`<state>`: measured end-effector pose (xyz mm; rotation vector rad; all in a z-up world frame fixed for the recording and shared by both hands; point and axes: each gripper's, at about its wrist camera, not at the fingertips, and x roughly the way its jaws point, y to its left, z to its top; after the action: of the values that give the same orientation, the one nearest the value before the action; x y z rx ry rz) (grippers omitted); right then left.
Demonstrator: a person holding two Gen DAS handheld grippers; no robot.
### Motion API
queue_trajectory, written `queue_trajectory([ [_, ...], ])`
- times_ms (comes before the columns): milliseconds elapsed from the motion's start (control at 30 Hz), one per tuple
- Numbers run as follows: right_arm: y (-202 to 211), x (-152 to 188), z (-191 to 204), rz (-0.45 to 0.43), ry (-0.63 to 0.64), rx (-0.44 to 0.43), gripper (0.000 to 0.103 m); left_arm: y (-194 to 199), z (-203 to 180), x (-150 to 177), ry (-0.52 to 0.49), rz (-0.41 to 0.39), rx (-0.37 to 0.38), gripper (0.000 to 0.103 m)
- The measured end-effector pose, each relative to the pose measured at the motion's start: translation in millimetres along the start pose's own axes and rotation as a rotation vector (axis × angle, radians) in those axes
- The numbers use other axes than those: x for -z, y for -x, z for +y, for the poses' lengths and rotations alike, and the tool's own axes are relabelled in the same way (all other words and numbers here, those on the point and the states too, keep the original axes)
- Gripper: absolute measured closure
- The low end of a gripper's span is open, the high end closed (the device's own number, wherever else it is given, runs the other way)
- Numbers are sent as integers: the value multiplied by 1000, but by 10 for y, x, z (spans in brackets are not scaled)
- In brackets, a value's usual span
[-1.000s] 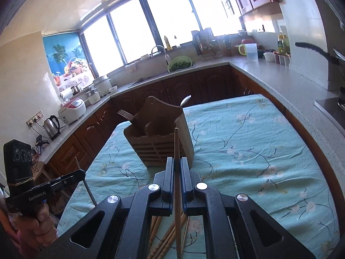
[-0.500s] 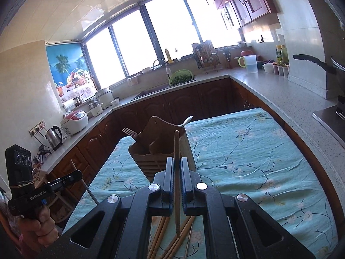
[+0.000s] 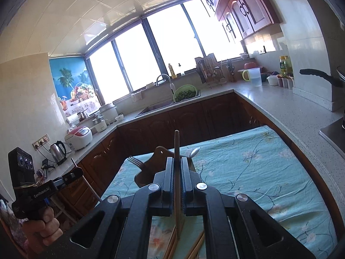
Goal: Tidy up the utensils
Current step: 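Lift both chopsticks and lower them upright into the wooden holder, then open both grippers to release the chopsticks into the holder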
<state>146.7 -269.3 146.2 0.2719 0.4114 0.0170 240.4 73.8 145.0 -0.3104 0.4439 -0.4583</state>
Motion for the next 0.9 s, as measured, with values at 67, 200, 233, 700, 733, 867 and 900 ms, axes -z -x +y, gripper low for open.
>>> queue_trajectory([
  [67, -52, -128, 17, -31, -3, -1, 98, -47, 6, -118, -3, -36, -10, 100],
  [200, -205, -383, 51, -98, -7, -1, 98, -176, 15, -344, -16, -112, -35, 101],
  [233, -260, -443, 48, -109, -12, 1, 98, -221, 22, -389, -17, -130, -38, 100],
  [700, -1174, -259, -86, -80, -18, 56, 98, -1387, 185, -5, -37, -183, -139, 100],
  [733, -1213, -210, -93, -74, -18, 60, 98, -1453, 188, 62, -38, -179, -144, 100],
  [867, -1351, -58, -127, -36, -17, 72, 98, -1667, 189, 232, -41, -141, -157, 100],
  [900, -1371, -26, -141, -29, -18, 73, 98, -1689, 208, 232, -40, -132, -160, 100],
])
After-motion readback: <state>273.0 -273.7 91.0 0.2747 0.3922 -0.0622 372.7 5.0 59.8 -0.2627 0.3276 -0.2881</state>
